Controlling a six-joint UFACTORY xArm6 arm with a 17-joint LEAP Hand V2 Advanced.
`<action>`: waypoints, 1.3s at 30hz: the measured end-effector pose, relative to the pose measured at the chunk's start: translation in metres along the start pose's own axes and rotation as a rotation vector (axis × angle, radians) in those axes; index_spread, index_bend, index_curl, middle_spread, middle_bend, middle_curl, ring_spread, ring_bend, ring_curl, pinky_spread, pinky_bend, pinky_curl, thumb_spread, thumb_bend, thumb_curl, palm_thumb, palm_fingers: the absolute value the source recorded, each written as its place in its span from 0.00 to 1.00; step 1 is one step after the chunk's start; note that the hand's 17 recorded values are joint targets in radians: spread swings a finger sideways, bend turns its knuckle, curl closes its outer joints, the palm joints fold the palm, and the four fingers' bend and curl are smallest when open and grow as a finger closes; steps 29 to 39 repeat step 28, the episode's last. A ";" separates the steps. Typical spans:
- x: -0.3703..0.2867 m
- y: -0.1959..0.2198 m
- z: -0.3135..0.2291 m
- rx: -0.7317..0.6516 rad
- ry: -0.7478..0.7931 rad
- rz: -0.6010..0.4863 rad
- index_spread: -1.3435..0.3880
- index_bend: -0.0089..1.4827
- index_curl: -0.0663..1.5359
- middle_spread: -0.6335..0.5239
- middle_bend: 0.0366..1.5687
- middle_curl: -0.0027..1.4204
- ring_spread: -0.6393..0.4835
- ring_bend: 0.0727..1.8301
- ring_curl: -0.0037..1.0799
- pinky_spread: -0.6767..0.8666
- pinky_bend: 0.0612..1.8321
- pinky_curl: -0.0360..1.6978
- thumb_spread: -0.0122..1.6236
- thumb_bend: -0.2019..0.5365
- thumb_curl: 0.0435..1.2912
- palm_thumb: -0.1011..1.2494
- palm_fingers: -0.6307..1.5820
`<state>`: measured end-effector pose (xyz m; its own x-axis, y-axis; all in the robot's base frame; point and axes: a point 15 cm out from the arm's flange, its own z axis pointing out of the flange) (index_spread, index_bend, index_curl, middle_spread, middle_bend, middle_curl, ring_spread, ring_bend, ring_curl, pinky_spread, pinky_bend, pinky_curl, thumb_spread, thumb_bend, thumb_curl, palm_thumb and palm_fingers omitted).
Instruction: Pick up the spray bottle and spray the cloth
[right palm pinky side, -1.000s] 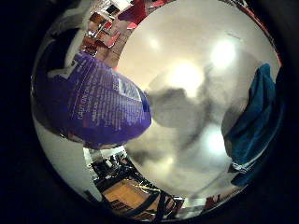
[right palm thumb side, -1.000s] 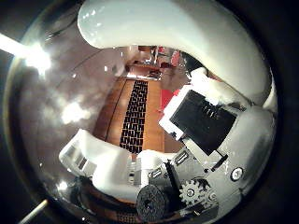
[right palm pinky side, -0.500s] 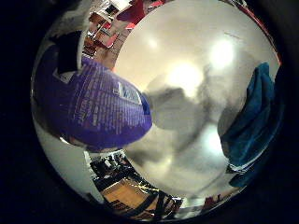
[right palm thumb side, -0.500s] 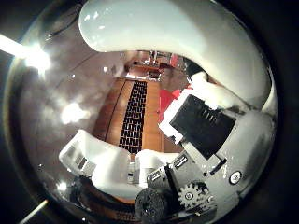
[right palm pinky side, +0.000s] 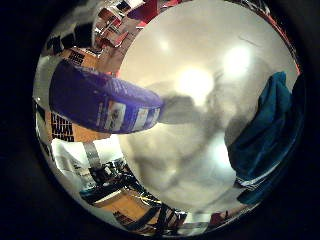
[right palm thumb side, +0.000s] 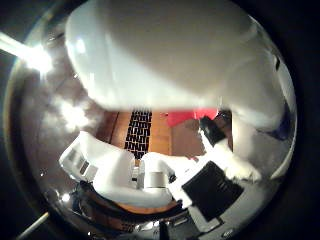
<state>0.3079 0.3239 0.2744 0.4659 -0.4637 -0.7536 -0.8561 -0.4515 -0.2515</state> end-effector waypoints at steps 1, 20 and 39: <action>0.000 0.000 -0.001 0.000 0.002 -0.002 0.60 0.26 0.44 0.47 0.44 0.38 0.46 0.48 0.47 0.41 0.33 0.50 0.64 0.24 0.45 0.65 0.31; 0.001 -0.009 -0.051 0.079 0.081 -0.044 0.65 0.12 0.30 0.59 0.20 0.28 0.66 0.25 0.30 0.69 0.18 0.29 0.65 0.24 0.35 0.63 0.38; -0.024 -0.006 -0.091 0.136 0.107 -0.085 0.66 0.12 0.28 0.60 0.18 0.28 0.66 0.23 0.29 0.69 0.18 0.26 0.65 0.24 0.34 0.62 0.39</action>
